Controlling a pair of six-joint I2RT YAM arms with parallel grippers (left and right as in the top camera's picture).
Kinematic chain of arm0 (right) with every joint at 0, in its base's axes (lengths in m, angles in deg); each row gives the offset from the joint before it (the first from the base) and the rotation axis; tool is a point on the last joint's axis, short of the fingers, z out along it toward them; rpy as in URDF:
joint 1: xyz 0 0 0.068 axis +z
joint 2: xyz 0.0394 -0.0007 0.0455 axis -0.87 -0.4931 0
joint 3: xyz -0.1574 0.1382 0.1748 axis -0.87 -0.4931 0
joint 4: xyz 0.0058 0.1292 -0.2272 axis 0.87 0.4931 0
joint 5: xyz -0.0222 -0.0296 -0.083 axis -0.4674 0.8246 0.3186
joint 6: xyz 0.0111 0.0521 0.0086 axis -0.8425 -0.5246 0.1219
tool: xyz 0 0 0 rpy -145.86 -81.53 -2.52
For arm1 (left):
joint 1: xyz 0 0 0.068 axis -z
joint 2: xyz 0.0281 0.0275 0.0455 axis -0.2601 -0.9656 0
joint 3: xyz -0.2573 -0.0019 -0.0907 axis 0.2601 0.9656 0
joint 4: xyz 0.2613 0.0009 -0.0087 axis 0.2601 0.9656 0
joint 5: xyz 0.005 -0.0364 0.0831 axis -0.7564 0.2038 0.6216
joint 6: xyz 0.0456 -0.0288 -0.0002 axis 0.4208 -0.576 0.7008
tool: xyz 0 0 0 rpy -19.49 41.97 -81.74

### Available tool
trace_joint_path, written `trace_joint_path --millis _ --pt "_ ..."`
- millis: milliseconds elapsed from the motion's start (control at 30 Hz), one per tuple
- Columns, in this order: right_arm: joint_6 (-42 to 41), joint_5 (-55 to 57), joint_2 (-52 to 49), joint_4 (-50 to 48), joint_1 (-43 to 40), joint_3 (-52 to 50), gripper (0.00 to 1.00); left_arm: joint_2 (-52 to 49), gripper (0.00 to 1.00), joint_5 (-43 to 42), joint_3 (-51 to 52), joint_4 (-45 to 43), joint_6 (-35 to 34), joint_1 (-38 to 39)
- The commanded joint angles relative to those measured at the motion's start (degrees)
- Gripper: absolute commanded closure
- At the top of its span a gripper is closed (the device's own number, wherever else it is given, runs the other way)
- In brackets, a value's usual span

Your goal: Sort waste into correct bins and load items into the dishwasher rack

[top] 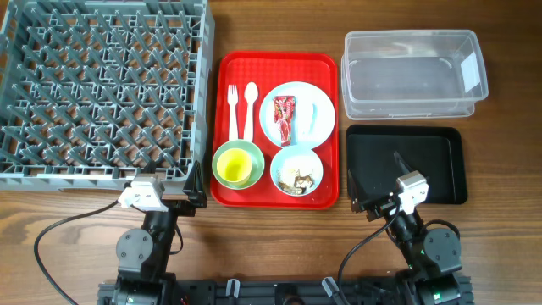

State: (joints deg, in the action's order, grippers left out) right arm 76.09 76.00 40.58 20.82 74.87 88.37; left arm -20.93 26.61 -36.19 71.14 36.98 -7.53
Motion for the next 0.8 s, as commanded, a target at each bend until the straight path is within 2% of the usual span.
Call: trace_joint_path --millis 0,133,200,233,300,333,400,467,567,633,767 --pt "-0.2 0.6 0.1 -0.3 -0.3 0.0 0.0 0.5 0.0 -0.7 0.0 0.4 0.3 0.1" --pt "-0.2 0.6 0.1 -0.3 -0.3 0.0 0.0 0.5 0.0 -1.2 0.0 -0.4 0.2 0.1" --pt "-1.4 -0.7 0.1 -0.4 -0.3 0.0 0.0 0.5 0.0 -4.0 0.0 -0.2 0.1 0.1" --pt "-4.0 -1.2 0.1 -0.5 -0.3 0.0 0.0 0.4 0.0 -6.4 0.0 0.2 -0.4 0.1" --pt "-13.2 -4.2 0.1 -0.8 -0.3 0.0 0.0 -0.6 0.0 -9.8 0.0 -0.5 -6.5 0.1" --pt "-16.2 -8.3 0.1 -1.4 -0.3 0.0 0.0 -0.7 0.0 -10.8 0.0 -2.4 -10.9 0.1" --pt "-16.9 -13.8 0.1 -2.5 -0.3 0.5 0.0 -0.7 0.0 -13.2 0.0 -9.7 -17.4 0.1" --pt "-16.5 -16.8 0.1 -2.5 -0.3 3.1 0.0 -0.7 0.0 -13.8 0.0 -20.8 -18.4 0.1" --pt "-14.2 -16.8 -0.1 -0.4 -0.3 9.9 0.0 -0.7 0.0 -13.7 -0.7 -32.0 -18.4 0.1" --pt "-11.2 -16.8 -1.7 3.5 -0.3 16.0 0.0 -0.8 0.0 -14.2 -3.7 -30.1 -18.4 0.1" --pt "-5.2 -16.7 -12.4 17.8 -0.3 31.8 0.0 -4.2 0.0 -14.6 -13.6 -15.8 -17.5 0.1"
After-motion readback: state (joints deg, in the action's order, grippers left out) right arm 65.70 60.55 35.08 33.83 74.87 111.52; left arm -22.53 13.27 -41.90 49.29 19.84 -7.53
